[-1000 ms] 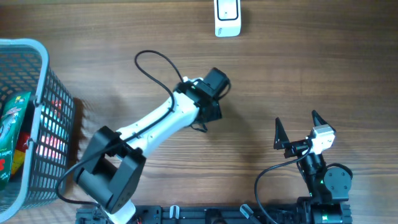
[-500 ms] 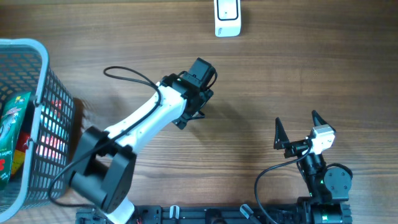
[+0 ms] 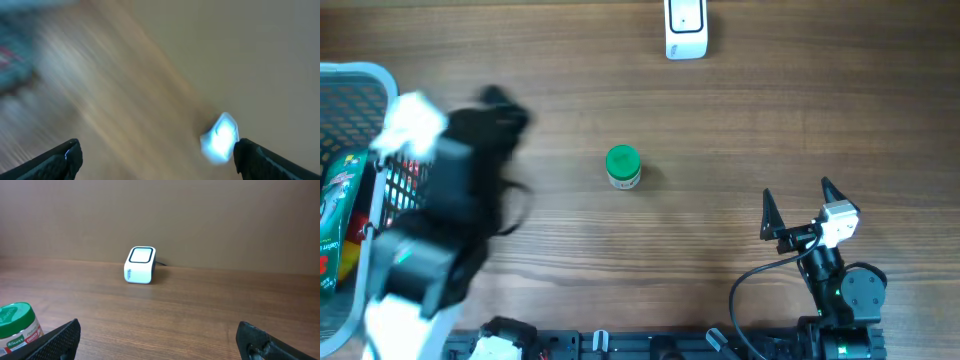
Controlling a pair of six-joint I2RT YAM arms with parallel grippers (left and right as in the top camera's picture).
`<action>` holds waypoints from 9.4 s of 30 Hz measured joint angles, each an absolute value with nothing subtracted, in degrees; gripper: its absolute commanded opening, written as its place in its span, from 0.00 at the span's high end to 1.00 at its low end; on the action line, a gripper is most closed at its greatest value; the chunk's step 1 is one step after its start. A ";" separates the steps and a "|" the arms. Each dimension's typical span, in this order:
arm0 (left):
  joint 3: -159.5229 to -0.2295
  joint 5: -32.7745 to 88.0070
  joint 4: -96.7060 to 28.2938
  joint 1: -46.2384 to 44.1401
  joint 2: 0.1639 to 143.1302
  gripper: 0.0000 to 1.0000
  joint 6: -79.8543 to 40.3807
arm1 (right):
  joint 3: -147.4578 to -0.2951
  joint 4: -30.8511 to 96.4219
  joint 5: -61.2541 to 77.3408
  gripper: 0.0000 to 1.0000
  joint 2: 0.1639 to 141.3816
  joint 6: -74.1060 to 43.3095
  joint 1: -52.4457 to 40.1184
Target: Scan the item barcode
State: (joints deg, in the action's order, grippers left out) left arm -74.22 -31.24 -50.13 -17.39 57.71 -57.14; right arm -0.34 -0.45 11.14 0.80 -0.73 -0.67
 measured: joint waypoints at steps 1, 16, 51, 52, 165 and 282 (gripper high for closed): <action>-74.22 -32.05 -50.15 -11.66 55.35 0.00 -57.76 | -0.34 -0.45 11.14 0.00 0.80 -0.73 -0.67; -74.43 -0.62 -47.31 50.94 74.24 0.00 -71.59 | -0.34 -0.45 11.16 0.00 0.80 -0.73 -0.67; -74.46 6.50 -34.48 48.38 81.97 0.96 -59.02 | -0.34 -0.45 11.16 0.00 0.80 -0.73 -0.67; -74.48 7.27 -34.54 48.38 79.00 0.96 -58.85 | -0.34 -0.45 11.16 0.00 0.80 -0.73 -0.67; -70.59 5.08 -57.34 51.22 101.62 0.11 -37.65 | -0.34 -0.45 11.16 0.00 0.80 -0.73 -0.67; -95.48 7.44 -60.73 46.04 98.37 0.00 -23.86 | -0.34 -0.45 11.16 0.00 0.80 -0.73 -0.73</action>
